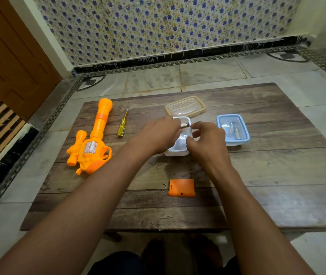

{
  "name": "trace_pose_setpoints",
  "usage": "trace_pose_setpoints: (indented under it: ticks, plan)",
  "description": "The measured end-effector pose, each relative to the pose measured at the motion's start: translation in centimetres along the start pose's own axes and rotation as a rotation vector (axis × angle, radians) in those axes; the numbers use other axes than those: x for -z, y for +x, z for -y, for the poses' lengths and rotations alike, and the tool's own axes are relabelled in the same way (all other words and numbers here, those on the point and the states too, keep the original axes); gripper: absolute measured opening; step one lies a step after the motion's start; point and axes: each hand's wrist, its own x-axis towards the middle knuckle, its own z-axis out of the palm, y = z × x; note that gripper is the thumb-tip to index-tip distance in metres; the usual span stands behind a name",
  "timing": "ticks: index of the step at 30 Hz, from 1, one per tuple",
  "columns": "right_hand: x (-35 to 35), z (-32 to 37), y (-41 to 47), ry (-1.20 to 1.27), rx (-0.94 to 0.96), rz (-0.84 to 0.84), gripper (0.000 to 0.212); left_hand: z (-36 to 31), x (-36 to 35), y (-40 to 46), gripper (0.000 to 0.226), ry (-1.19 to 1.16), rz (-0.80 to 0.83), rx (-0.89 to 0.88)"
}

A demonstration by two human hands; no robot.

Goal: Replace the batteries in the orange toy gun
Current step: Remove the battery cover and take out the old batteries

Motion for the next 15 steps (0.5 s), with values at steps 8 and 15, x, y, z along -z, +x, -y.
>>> trace_pose_setpoints:
  ticks: [8, 15]
  plan:
    - [-0.12, -0.01, 0.11, -0.017, 0.006, 0.016, 0.046, -0.27, -0.6, 0.56, 0.031, 0.127, 0.025, -0.007]
    - [0.28, 0.37, 0.05, -0.016, -0.01, 0.027, 0.034, 0.26, -0.6, 0.61, 0.027, -0.1, 0.031, 0.083]
